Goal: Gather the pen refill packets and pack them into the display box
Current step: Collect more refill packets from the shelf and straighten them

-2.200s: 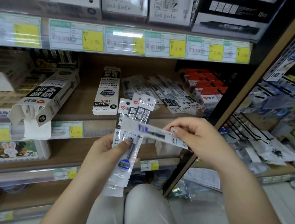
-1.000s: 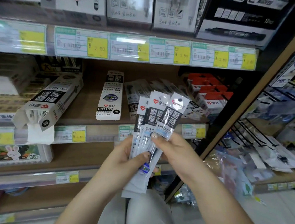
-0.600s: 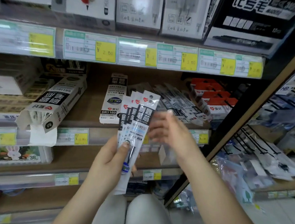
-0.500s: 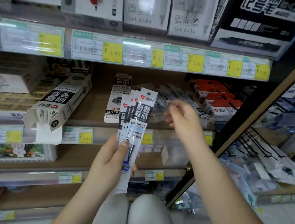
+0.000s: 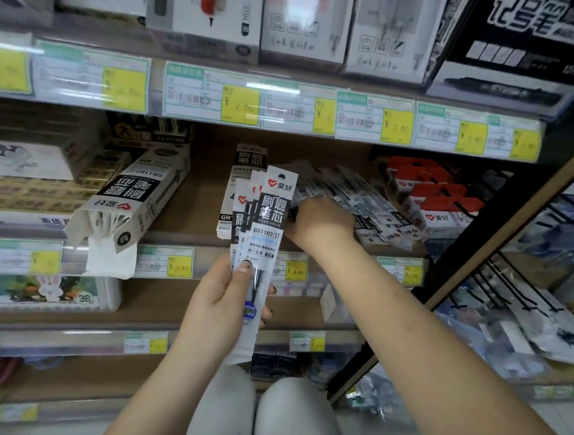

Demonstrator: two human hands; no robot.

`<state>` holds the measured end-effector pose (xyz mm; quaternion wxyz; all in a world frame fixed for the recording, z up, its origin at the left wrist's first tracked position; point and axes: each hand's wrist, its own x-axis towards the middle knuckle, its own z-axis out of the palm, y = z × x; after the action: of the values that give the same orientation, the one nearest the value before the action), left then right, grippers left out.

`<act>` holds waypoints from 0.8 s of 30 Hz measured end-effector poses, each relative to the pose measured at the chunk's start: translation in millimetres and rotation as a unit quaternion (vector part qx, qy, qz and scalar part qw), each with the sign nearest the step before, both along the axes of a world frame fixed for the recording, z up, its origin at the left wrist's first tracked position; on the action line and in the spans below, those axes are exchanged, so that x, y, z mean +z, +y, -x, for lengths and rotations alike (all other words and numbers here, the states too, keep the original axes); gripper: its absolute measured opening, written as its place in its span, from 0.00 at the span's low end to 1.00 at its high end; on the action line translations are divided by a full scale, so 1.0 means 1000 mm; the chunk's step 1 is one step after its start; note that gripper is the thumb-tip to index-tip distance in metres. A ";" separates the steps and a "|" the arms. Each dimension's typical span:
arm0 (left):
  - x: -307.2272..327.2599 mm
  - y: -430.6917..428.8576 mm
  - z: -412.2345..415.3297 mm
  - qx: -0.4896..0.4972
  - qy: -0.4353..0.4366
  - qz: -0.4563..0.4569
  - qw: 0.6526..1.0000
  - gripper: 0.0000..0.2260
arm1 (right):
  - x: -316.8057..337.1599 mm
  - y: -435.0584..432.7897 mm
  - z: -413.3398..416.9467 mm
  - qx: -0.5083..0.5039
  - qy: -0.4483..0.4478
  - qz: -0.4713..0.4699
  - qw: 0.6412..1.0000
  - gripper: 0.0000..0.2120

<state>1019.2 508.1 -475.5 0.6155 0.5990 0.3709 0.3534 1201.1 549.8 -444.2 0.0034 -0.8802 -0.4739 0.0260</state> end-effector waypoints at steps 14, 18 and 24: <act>0.004 0.004 0.010 0.021 0.015 0.015 1.000 0.09 | 0.008 0.003 0.009 -0.053 -0.024 -0.064 0.996 0.09; 0.004 0.006 0.013 0.023 0.016 0.018 0.999 0.09 | 0.010 -0.007 -0.015 -0.077 0.037 -0.154 0.984 0.05; 0.001 0.003 0.013 0.006 0.015 0.036 0.999 0.09 | 0.020 -0.068 -0.035 -0.070 0.336 -0.418 0.841 0.09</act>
<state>1006.1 510.7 -474.6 0.6286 0.5798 0.3962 0.3343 1236.0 481.7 -423.9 0.5321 -0.7632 -0.3468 0.1190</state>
